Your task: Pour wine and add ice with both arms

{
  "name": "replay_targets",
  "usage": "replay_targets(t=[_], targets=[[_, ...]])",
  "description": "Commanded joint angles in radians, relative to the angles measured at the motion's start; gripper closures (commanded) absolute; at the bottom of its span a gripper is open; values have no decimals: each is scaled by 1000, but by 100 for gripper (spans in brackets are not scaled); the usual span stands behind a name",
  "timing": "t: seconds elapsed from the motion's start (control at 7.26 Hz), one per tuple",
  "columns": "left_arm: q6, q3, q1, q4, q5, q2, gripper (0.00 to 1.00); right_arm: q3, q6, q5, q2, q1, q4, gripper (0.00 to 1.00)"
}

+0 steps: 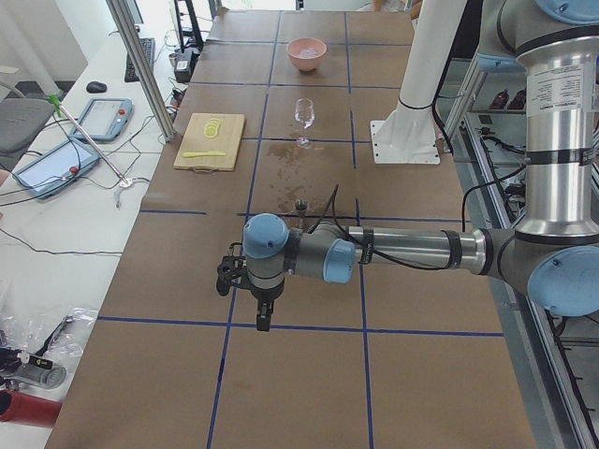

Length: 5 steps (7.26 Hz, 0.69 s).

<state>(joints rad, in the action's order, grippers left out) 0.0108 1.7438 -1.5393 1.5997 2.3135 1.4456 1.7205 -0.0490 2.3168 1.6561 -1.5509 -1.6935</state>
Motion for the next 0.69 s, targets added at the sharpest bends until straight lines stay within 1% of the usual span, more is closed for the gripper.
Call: replay_targets(t=[0.0, 0.28, 0.55], targets=[[73, 5, 1, 21, 1, -2, 0, -1, 0, 3, 1, 0, -2, 0], [58, 3, 2, 34, -6, 10, 0, 4, 0, 9, -7, 2, -2, 0], [63, 8, 2, 52, 16, 10, 0, 13, 3, 16, -15, 3, 2, 0]])
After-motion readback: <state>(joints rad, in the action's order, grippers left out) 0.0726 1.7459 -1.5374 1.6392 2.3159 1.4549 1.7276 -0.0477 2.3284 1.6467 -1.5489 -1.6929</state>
